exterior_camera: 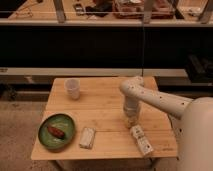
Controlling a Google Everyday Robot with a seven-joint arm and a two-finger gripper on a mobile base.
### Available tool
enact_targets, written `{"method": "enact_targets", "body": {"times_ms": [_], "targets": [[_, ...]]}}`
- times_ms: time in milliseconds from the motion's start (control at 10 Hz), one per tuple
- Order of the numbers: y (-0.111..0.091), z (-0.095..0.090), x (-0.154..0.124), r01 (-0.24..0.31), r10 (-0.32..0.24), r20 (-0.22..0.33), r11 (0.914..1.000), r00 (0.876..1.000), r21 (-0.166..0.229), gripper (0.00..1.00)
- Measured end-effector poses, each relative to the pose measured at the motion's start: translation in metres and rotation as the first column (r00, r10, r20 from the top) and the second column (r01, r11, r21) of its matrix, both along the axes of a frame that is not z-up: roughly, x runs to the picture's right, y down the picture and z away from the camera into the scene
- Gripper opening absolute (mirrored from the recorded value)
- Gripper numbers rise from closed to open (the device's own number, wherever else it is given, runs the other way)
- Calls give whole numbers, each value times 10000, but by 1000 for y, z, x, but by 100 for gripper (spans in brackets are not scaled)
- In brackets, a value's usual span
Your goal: Stand the bottle upright
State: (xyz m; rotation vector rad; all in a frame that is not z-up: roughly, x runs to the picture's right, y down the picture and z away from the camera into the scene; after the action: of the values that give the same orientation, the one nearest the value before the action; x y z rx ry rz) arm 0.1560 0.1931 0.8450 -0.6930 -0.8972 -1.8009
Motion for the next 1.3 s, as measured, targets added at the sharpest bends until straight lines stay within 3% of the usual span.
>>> {"method": "enact_targets", "body": {"times_ms": [500,800,900,1100,1300], "targets": [[-43,-13,-33,-438,402,582,9970,9975,633,0],[-83,-27,-61,-1021,847,1265,9851,9883,1381,0],[-99,-34,-70,-1281,1018,1555,9772,9826,1695,0],[-135,-51,-90,-1972,1408,2295,9492,9631,2453,0],[-163,-69,-109,-2721,1683,3174,9081,9332,3184,0]]}}
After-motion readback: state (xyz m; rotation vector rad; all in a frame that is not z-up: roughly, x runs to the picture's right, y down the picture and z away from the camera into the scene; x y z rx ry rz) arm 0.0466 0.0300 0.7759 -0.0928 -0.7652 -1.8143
